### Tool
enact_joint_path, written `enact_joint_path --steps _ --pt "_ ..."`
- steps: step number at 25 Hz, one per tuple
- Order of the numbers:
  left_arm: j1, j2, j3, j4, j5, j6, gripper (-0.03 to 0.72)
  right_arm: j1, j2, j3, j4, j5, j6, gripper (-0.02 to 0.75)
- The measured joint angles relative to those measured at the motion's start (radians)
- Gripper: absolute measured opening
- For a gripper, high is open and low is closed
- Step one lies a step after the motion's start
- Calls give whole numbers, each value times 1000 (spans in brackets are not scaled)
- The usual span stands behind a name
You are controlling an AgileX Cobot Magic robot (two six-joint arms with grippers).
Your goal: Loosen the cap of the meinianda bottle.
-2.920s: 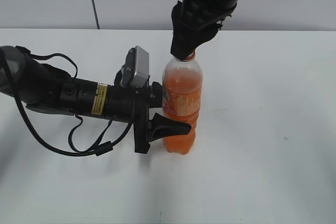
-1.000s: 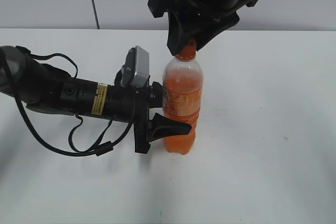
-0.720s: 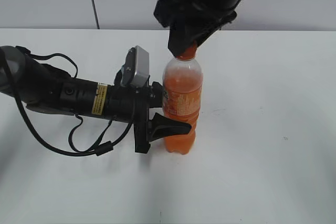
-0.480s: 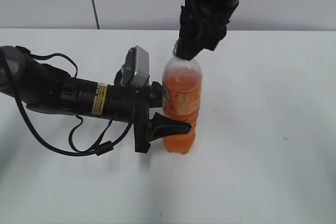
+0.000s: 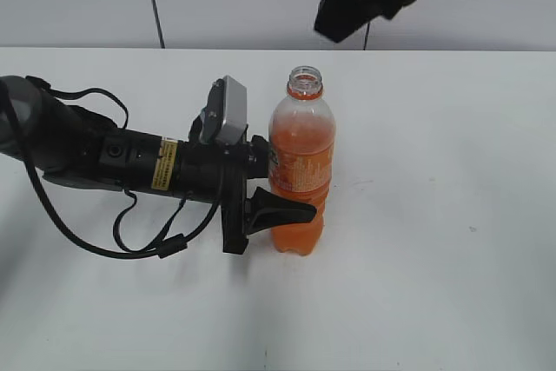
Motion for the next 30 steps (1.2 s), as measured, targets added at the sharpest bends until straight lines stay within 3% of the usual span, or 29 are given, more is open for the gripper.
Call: enact_joint_path --steps 4,9,12,15,18,23,26,30 --pt "0 0 0 0 1 1 399 -68 -55 0 -5 0 216 272" --pt "0 0 0 1 0 1 399 -277 -55 16 -77 -2 579 272" --pt "0 0 0 1 0 1 399 -382 -55 50 -156 -3 684 271" --pt "0 0 0 1 0 1 399 -465 -55 143 -122 -77 700 271" --pt "0 0 0 1 -6 1 399 -519 -55 307 -66 -259 701 271" --pt "0 0 0 0 -12 2 399 -534 16 574 -27 -561 696 270" --pt "0 0 0 1 -14 2 399 -534 143 618 -1 -646 680 270" --pt "0 0 0 1 -15 2 399 -534 264 619 144 -719 548 270"
